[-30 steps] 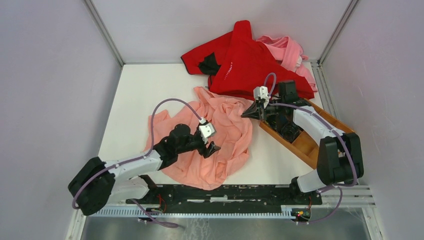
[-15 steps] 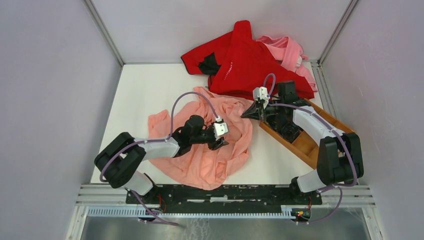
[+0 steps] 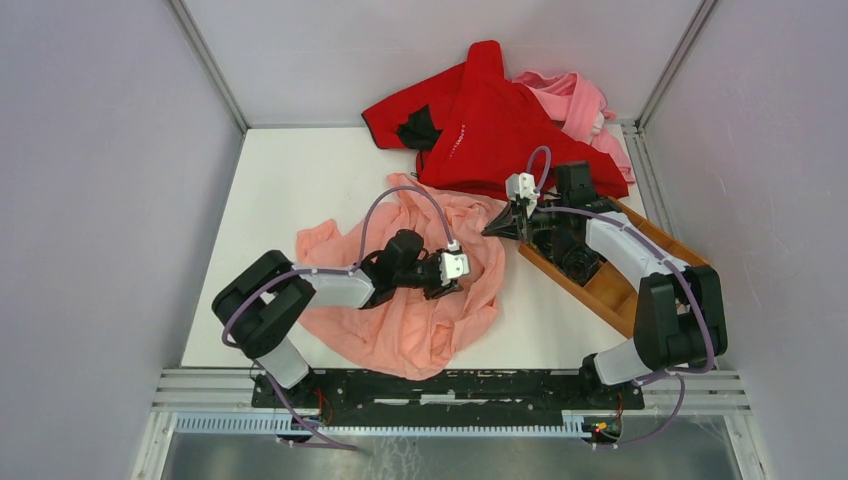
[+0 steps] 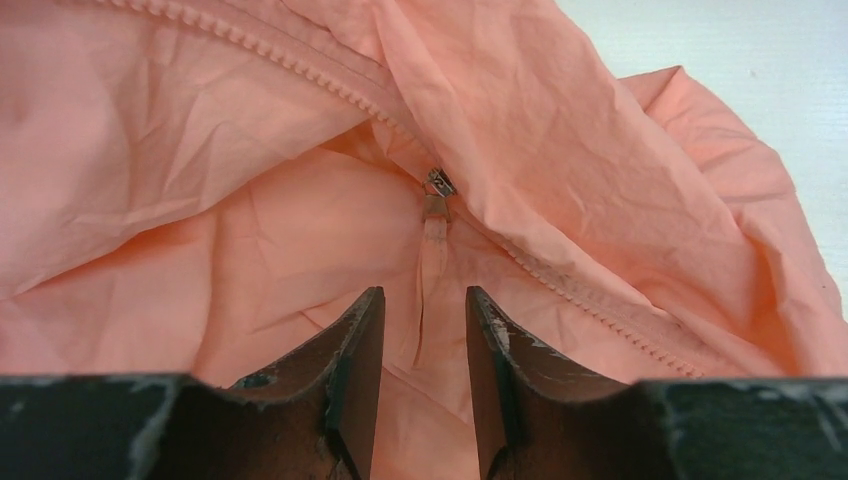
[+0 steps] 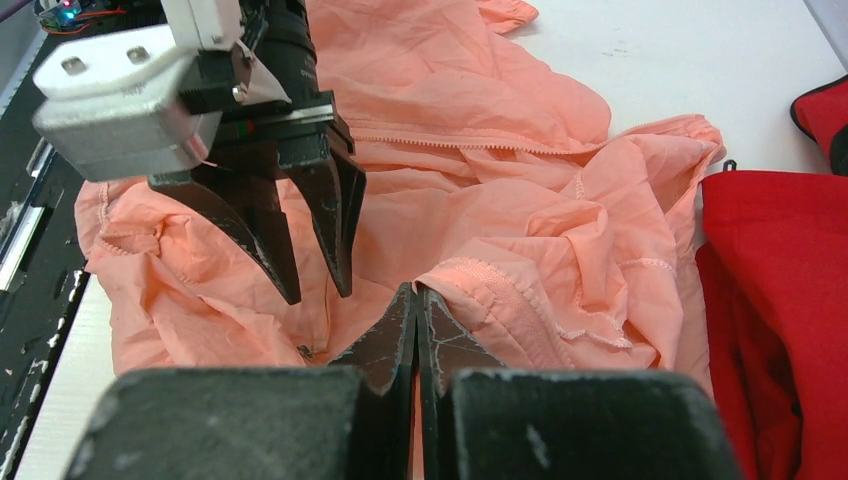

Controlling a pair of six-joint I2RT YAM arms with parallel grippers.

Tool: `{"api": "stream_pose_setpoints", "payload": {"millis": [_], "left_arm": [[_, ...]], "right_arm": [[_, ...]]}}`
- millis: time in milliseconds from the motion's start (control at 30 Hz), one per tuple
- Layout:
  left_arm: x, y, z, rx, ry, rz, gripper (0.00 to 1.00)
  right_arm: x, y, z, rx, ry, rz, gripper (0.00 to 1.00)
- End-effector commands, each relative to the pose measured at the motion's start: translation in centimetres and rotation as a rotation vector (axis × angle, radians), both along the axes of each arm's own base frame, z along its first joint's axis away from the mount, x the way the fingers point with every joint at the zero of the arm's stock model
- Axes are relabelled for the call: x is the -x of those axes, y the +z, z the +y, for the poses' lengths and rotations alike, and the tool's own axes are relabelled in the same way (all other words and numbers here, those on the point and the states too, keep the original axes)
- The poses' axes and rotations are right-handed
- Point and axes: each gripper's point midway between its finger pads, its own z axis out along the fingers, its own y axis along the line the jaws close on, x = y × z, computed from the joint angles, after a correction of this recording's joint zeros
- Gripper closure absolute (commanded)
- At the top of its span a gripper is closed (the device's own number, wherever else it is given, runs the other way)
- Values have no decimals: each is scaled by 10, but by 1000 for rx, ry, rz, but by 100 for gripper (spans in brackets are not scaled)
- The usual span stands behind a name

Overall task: Zip up the jacket
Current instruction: Pick up the jacket from the center of the board.

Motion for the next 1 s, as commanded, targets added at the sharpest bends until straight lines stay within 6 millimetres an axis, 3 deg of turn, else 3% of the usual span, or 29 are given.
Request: {"api": "stream_pose_setpoints", "payload": {"millis": [0, 200, 300, 433, 633, 967], "left_arm": [[-7, 1, -11, -12, -38, -54, 59], [-7, -7, -14, -32, -36, -33, 70], [-6, -6, -16, -27, -40, -15, 87], [-7, 3, -15, -12, -8, 3, 95], [1, 33, -2, -4, 44, 52, 98], [18, 59, 28, -50, 170, 166, 98]], "right_arm": [[-3, 8, 3, -16, 11, -28, 99], [-2, 7, 3, -17, 13, -21, 99], [-2, 6, 3, -15, 10, -22, 99], [-5, 7, 2, -2, -3, -35, 99], [-16, 12, -5, 72, -38, -105, 99], [-40, 43, -13, 117, -157, -147, 100]]}}
